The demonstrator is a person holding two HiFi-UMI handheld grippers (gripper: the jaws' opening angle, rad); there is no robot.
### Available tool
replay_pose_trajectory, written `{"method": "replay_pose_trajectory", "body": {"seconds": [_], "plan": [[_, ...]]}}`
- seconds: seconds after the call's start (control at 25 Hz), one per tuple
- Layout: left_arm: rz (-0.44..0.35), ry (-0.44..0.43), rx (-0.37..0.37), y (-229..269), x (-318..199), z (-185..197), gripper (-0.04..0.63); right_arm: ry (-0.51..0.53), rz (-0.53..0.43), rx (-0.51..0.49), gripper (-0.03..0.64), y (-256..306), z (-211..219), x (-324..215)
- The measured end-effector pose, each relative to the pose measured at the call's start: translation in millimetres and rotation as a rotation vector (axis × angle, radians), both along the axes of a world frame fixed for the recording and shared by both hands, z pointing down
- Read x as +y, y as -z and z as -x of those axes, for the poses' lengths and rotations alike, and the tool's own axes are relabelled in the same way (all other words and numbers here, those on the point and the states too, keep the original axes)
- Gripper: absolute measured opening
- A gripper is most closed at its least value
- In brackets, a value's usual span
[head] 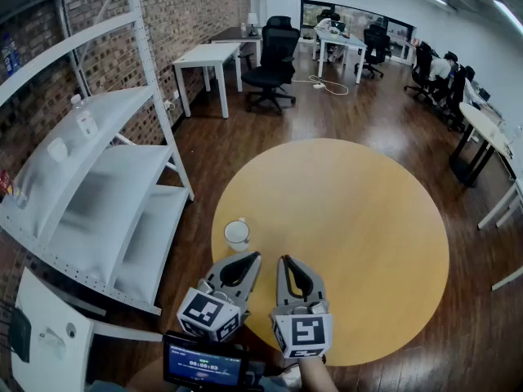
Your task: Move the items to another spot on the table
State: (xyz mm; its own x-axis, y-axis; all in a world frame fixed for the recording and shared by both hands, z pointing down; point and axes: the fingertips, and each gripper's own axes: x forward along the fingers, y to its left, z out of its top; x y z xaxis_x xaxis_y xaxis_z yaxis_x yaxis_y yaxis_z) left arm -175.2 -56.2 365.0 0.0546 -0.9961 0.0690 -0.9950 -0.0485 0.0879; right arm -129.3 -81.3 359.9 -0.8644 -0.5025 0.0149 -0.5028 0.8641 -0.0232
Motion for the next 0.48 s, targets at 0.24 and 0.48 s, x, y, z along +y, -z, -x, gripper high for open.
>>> {"method": "replay_pose_trajectory", "body": {"seconds": [0.24, 0.48], "plan": [[0.013, 0.078, 0.010, -13, 27, 54, 0.011, 0.097, -0.051, 0.029, 0.026, -14, 63, 25], [0.006, 0.202, -0.020, -29, 55, 105, 0.011, 0.193, -0.026, 0.019, 0.032, -23, 110, 50]]}}
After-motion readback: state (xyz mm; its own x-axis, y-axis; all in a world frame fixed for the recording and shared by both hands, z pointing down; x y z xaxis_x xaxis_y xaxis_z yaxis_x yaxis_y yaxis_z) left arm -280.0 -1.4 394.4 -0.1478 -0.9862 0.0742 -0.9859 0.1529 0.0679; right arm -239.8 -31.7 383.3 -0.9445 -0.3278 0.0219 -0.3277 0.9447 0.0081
